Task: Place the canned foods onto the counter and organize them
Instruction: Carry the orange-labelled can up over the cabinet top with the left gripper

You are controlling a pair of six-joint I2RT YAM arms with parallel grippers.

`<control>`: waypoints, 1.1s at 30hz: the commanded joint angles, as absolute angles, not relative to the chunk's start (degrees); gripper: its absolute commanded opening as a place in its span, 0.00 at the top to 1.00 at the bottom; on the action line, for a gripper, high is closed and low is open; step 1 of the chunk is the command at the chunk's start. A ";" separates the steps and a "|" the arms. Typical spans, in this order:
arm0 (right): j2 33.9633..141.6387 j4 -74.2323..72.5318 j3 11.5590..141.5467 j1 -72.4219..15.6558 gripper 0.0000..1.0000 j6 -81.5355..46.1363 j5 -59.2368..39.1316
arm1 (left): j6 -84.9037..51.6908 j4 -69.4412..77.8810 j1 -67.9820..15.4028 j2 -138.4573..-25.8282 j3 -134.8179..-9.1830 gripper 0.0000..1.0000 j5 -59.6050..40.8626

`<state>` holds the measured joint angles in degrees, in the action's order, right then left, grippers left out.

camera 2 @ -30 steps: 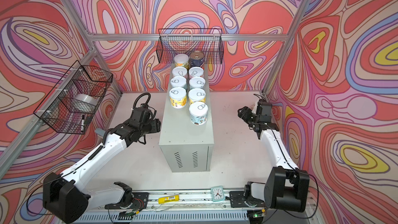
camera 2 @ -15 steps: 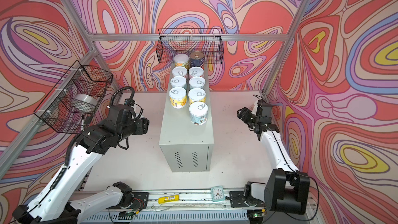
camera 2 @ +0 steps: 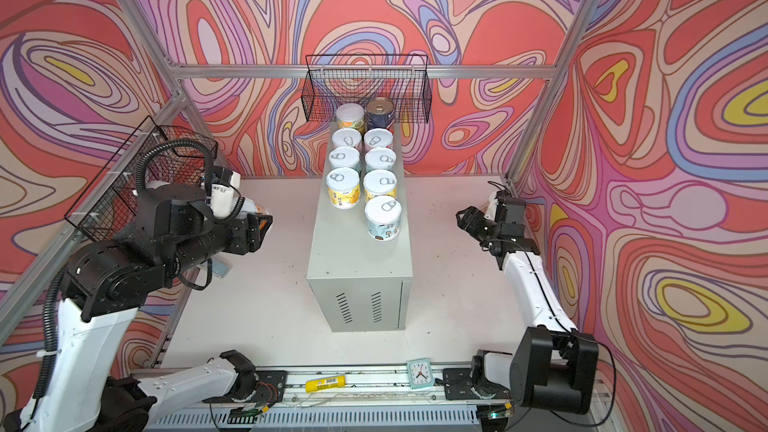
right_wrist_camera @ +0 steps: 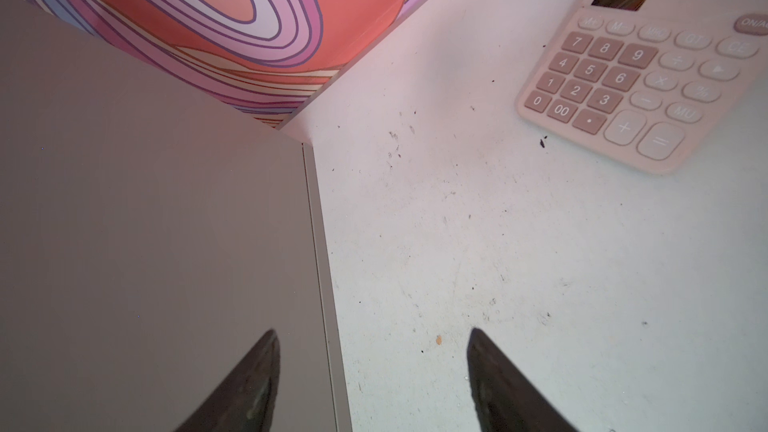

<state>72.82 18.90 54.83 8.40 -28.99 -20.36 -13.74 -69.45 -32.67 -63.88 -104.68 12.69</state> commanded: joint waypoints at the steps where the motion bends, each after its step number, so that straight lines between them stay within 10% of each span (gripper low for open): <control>1: 72.52 19.88 56.73 8.31 0.27 -27.65 -20.74 | -11.82 -69.23 -35.66 -66.04 -108.12 1.00 11.02; 33: 65.47 21.75 56.45 8.26 0.29 -27.70 -26.06 | -7.65 -66.42 -51.68 -87.45 -121.56 1.00 10.77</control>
